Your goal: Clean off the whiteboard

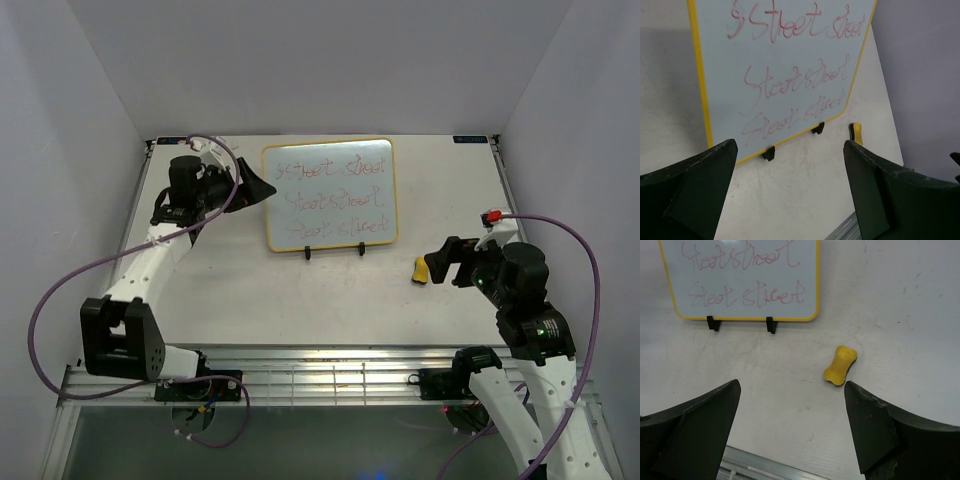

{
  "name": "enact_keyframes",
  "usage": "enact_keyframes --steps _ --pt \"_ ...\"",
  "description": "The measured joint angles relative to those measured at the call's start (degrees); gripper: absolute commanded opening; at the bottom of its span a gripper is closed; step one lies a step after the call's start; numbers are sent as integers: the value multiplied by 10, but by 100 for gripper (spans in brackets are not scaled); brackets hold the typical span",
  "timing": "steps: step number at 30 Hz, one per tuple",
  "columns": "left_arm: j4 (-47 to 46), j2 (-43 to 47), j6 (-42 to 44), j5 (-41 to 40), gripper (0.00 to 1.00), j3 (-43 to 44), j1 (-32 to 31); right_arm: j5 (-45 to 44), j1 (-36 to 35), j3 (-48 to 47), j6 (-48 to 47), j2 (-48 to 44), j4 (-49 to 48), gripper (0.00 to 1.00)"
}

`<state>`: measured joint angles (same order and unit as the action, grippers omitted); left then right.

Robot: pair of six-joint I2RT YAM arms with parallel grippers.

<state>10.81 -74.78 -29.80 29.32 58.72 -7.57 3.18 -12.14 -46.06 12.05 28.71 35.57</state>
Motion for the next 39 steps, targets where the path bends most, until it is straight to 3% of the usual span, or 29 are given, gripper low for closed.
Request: enact_keyframes --steps 10,14,19,23,30,39 --pt "-83 -186 40 84 98 110 112 87 0 -6 -24 -12 26 90" --pt "-112 -258 59 167 98 161 141 94 0 -8 -28 -20 30 90" --pt "-188 -343 39 300 98 176 134 102 0 -12 -28 -23 30 90" --pt "-233 -403 17 361 98 184 121 108 0 -16 -28 -29 31 90" --pt "-303 -442 -19 405 90 185 92 122 0 -23 -28 -29 31 90" --pt "-492 -475 -132 433 74 174 82 135 0 -39 -33 -28 35 90"
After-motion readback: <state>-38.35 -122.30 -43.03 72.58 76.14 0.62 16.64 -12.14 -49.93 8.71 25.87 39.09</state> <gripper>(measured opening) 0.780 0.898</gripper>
